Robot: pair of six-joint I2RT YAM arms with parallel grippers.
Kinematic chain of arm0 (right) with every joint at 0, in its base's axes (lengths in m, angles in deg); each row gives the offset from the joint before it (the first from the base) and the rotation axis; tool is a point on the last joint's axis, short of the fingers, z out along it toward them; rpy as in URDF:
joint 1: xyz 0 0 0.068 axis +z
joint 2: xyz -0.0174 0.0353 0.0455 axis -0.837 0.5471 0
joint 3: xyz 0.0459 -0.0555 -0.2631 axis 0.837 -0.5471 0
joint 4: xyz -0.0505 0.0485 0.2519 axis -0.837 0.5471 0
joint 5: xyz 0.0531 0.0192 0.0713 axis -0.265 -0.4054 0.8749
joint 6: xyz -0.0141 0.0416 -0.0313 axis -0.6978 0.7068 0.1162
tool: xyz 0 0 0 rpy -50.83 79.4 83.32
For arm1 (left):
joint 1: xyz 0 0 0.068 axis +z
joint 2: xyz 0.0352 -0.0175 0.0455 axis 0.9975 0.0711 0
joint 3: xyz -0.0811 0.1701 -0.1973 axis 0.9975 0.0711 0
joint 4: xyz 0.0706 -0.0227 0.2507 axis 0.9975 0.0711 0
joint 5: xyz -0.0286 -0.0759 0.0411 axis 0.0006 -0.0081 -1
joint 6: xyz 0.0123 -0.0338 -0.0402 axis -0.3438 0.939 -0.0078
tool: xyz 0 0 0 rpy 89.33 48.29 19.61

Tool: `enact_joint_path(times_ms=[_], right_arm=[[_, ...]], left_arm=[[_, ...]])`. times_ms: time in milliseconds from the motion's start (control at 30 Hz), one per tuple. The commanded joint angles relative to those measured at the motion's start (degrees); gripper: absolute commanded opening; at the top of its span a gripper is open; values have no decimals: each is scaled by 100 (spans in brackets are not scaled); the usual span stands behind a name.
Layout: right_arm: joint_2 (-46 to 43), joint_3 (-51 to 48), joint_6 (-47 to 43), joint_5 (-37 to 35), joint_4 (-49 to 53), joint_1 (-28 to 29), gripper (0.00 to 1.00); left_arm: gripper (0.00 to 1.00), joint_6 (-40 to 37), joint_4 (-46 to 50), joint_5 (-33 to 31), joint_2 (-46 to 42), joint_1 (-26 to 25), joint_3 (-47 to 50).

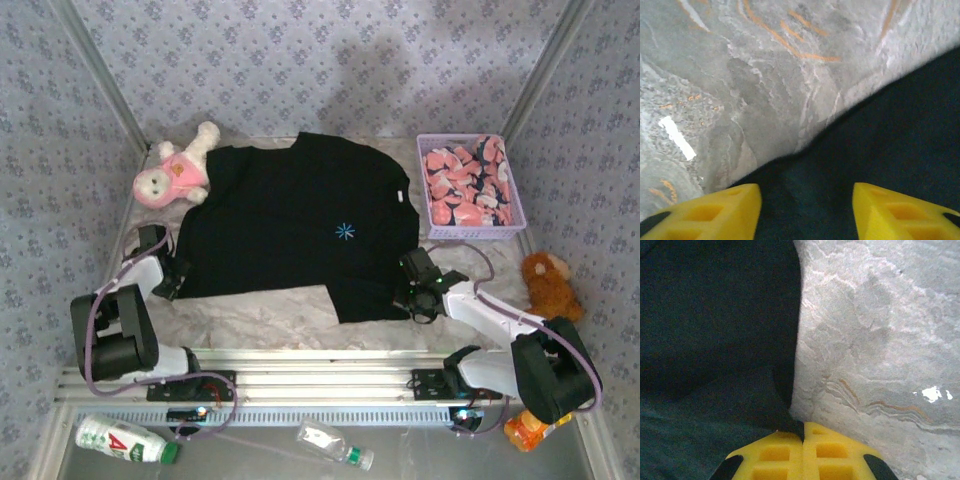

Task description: Fold and stack the mixed laundry pile

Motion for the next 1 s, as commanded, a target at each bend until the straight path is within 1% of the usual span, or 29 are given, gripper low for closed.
enact_joint_path(times_ms=[0,67,200,333,367,467,567,667,800,967], right_arm=[[-73,-115,132,39,15,-20,0],[-110,-122,200,54,42,42,0],[-213,-107,265,23,191,168,0],[-363,3,256,-39,413,178,0],[-420,49,252,-69,486,179,0],[-620,216,263,-66,666,178,0],[-796,402,270,36,658,178,0],[-795,636,332,235,506,156,0],[-616,1071,267,208,63,38,0],[-135,1646,14,156,-797,-181,0]], left_arm=[[44,271,-400,254,265,-15,147],[35,271,-464,226,308,-11,241],[12,229,-571,199,294,-10,374],[5,164,-489,250,202,-15,366],[0,133,-454,277,146,-16,347],[0,-51,-209,303,-96,-87,218],[0,-344,204,34,-423,-303,-91],[0,-438,455,-202,-683,-473,-446],[0,-346,345,-241,-822,-515,-791],[0,-153,78,-272,-626,-527,-1181]])
